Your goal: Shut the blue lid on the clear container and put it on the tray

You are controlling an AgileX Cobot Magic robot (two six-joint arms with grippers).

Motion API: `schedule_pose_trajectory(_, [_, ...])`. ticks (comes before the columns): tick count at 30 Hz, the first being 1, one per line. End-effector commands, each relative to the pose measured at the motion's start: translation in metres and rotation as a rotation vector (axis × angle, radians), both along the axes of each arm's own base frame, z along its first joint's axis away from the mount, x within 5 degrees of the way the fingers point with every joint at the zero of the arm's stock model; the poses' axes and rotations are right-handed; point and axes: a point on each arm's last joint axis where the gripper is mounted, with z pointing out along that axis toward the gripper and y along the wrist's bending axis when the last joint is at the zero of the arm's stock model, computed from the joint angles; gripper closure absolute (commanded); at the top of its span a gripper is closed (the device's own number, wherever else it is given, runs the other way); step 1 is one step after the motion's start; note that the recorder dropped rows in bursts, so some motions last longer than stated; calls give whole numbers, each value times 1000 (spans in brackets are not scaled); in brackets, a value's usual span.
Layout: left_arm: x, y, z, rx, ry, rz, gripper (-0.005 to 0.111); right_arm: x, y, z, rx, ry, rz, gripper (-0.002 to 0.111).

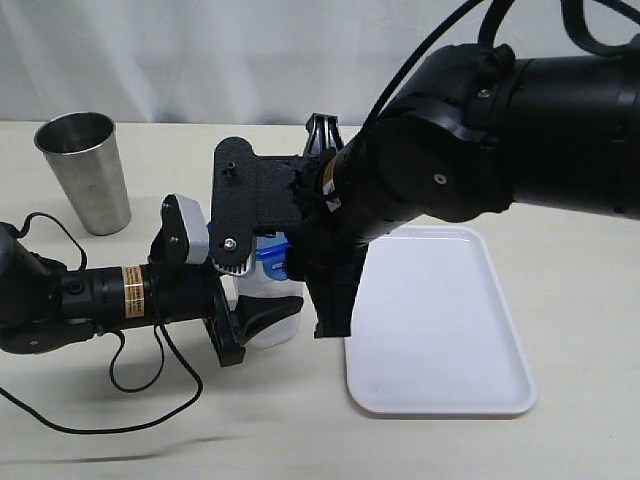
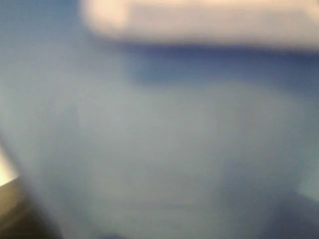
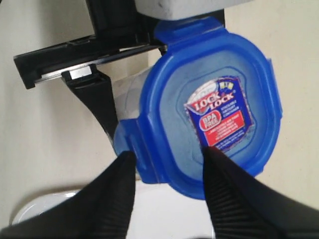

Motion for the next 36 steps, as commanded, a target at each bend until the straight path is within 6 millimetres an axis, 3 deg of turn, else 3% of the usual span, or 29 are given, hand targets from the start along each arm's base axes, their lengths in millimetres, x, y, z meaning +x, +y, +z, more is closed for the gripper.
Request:
schedule_pose_trajectory(1, [0, -1, 0, 3, -7, -14, 107, -2, 1, -13, -3, 0, 33, 59])
schedule_pose_trajectory(6, [-1, -1, 1, -7, -6, -17, 107, -2, 1, -18, -4, 3, 36, 60])
schedule_pose_trajectory(11, [-1, -1, 1, -10, -4, -19, 107, 1, 4, -34, -37, 34, 36, 72])
schedule_pose_trajectory(17, [-1, -1, 1, -13, -6, -20, 107, 4, 8, -54, -87, 71, 38, 72])
schedule_pose_trajectory(36, [-2, -2, 3, -30, -12, -33, 107, 4, 11, -74, -112, 58, 9, 76])
